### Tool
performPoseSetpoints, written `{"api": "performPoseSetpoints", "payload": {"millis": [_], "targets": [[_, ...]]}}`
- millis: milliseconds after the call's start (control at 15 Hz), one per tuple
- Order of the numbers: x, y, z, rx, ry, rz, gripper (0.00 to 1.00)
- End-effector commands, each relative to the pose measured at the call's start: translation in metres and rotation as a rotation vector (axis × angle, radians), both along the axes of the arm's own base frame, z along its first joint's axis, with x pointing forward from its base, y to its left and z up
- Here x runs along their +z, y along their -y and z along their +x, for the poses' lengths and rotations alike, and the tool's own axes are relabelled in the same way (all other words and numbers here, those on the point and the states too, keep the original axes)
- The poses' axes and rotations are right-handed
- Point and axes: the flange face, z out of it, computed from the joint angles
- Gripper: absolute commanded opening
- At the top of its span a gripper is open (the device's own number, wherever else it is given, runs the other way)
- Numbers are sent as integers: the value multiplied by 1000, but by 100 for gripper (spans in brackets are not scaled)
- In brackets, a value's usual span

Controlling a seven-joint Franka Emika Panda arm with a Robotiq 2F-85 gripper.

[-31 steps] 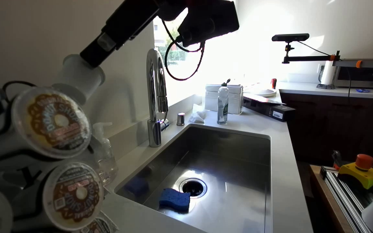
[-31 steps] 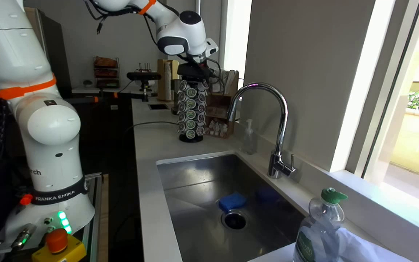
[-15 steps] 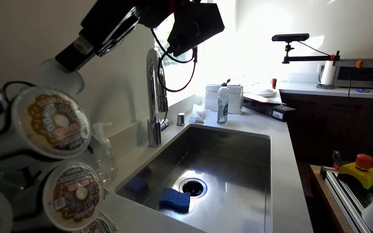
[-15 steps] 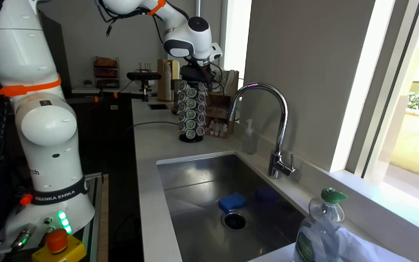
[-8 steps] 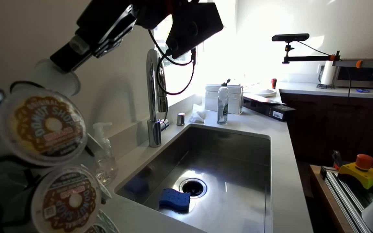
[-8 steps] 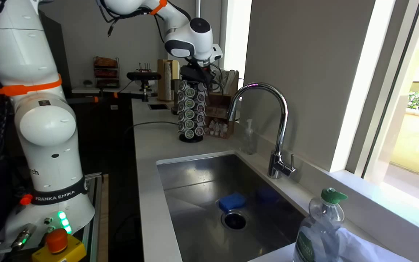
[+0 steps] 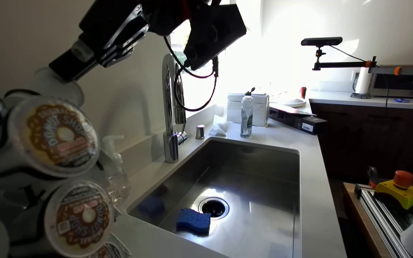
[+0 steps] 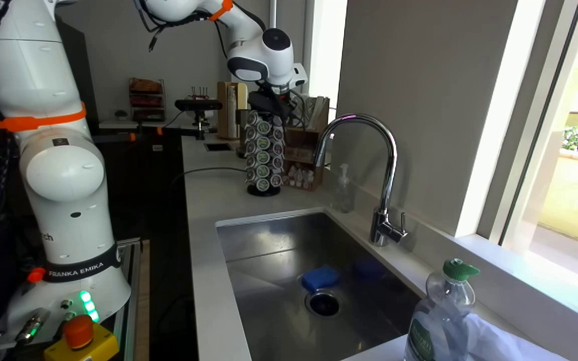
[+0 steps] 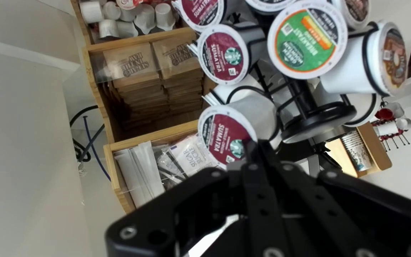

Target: Pick up object from the right side of the counter and put it on the stand

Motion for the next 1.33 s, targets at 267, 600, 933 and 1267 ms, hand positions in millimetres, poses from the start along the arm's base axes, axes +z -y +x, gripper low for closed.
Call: {"api": "performPoseSetpoints", "payload": {"millis": [267, 600, 933, 1267], "targets": [[-9, -5, 4, 2, -47, 58, 1], [-15, -8, 4, 11, -63, 58, 1], [-17, -15, 3, 33, -90, 76, 1], [-19, -16, 3, 15, -110, 96, 1]]}}
